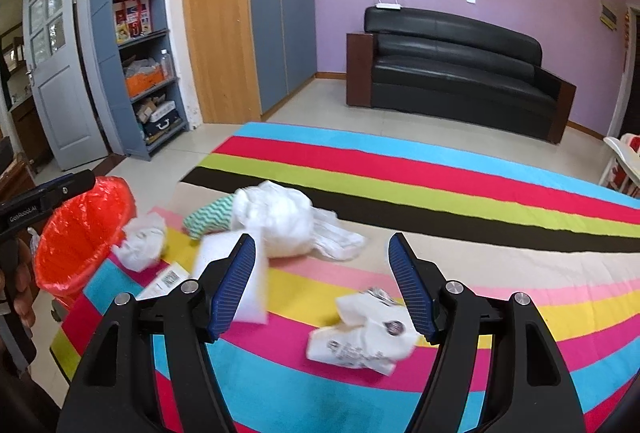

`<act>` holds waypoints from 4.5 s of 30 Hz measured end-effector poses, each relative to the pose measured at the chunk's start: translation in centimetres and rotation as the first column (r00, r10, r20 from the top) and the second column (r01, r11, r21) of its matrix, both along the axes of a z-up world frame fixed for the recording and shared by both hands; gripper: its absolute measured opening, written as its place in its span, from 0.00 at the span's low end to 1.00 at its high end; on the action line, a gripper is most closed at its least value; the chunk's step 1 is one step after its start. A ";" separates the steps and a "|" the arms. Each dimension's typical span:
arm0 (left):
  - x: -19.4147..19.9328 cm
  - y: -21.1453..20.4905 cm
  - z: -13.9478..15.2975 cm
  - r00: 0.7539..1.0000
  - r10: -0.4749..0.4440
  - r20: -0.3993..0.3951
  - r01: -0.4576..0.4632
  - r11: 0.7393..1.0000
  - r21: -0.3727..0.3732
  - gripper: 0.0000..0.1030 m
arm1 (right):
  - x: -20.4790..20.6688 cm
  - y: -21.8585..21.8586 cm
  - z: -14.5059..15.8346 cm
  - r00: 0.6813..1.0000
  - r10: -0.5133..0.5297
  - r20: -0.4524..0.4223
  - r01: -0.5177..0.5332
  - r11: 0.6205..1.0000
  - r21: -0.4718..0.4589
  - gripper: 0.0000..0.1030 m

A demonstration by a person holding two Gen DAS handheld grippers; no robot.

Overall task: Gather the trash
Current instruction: 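Grasp the crumpled white tissue with the left tool while the right grasps the white printed paper bag, then carry the tissue and printed paper bag over the red bin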

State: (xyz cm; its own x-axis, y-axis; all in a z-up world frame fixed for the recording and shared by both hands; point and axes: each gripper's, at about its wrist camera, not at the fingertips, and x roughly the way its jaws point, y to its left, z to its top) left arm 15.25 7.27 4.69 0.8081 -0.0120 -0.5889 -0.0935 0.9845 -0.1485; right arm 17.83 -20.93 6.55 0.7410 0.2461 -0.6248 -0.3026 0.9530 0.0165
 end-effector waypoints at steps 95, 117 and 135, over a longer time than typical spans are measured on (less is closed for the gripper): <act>3.5 -2.1 -6.5 0.967 -0.074 -0.245 0.077 0.997 0.006 0.23 | 2.7 -1.6 -4.4 0.984 -0.087 -0.153 0.070 0.991 -0.116 0.42; 1.0 0.8 -2.6 0.989 -0.023 -0.146 0.025 1.000 0.009 0.23 | 2.5 0.6 0.6 0.996 -0.090 -0.008 0.090 0.996 -0.019 0.42; -2.8 8.4 0.3 0.991 0.095 -0.092 -0.095 0.995 0.001 0.23 | 2.7 9.3 1.9 0.999 0.041 0.006 -0.041 0.999 0.030 0.42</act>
State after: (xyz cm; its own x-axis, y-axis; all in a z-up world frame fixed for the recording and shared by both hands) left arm 12.42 15.72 4.98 0.7485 0.0605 -0.6604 -0.2002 0.9700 -0.1380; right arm 20.54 -11.66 8.48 0.7333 0.2949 -0.6127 -0.3412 0.9390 0.0435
